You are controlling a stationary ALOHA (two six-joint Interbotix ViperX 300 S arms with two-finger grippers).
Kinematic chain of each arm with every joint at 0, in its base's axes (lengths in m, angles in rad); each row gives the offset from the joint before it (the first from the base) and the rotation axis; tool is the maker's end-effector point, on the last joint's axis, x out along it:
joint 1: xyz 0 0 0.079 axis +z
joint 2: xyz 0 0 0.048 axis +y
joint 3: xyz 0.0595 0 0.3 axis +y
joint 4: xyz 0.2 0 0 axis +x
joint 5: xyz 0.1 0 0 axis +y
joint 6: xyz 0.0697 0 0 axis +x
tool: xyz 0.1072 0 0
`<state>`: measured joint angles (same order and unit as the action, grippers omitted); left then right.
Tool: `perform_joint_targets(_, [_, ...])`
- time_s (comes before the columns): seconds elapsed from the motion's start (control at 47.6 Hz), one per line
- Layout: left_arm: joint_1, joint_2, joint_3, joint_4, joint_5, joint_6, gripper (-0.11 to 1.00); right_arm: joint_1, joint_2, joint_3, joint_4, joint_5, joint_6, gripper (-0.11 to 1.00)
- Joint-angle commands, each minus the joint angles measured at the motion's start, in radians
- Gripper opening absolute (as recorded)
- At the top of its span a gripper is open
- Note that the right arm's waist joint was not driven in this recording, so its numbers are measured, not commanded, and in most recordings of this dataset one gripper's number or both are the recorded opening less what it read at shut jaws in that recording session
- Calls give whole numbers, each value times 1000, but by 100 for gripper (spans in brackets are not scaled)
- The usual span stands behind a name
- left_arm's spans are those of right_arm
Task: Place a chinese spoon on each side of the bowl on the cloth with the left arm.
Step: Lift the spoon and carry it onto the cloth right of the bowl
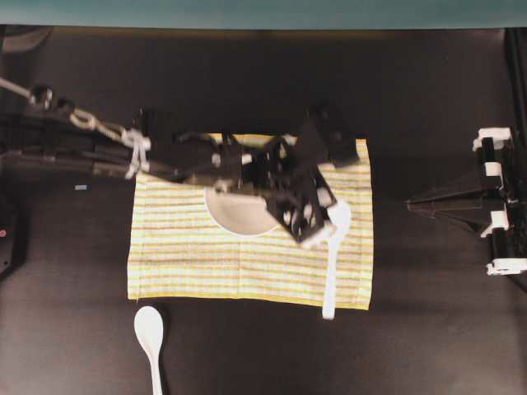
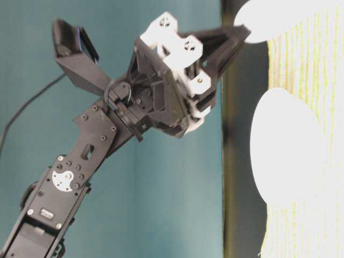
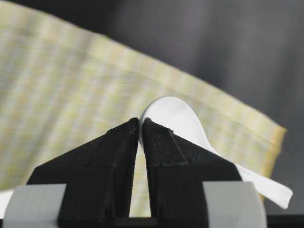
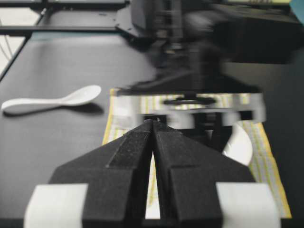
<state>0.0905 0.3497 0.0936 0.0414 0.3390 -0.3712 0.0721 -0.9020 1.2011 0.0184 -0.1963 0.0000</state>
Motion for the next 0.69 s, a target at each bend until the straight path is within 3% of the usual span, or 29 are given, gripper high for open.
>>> perform_joint_targets(0.0, [32,-26,-18,3,8,5,6,0,3,-6,2,-6,5,0])
perform_joint_targets(0.441, [67,29,9,3,-64,23,6,0,6,2,3,-3,5,0])
perform_joint_targets(0.672, [69,87,26,3,-103,69,6,0,5,6,3,-2,6,0])
